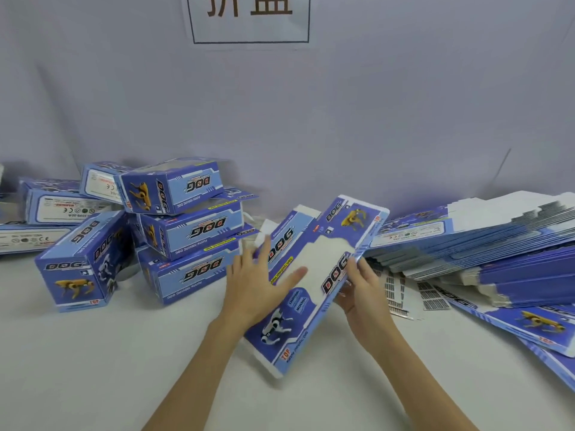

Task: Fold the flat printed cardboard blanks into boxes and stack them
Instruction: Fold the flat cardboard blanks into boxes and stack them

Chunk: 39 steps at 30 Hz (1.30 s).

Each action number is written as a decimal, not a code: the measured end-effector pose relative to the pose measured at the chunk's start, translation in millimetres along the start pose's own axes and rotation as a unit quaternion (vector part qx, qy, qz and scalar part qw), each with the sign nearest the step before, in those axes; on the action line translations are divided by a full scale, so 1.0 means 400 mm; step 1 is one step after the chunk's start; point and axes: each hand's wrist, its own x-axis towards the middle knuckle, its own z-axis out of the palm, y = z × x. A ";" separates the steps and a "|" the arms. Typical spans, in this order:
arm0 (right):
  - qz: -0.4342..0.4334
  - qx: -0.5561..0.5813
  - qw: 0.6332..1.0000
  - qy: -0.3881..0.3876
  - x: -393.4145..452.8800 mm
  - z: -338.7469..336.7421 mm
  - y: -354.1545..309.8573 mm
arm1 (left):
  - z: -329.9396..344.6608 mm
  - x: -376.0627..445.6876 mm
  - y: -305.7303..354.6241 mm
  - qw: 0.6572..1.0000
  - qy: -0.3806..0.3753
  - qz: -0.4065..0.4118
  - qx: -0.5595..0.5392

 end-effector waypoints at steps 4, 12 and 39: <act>-0.015 -0.030 0.998 -0.054 -0.005 0.013 0.001 | 0.014 -0.015 0.025 0.976 -0.183 0.036 -0.115; -0.066 -0.088 0.994 -0.002 0.007 0.003 -0.011 | -0.057 -0.019 0.054 0.923 -0.196 0.119 -0.309; -0.102 0.008 0.993 0.061 0.052 -0.131 -0.075 | -0.123 -0.039 0.041 0.914 -0.300 0.145 -0.232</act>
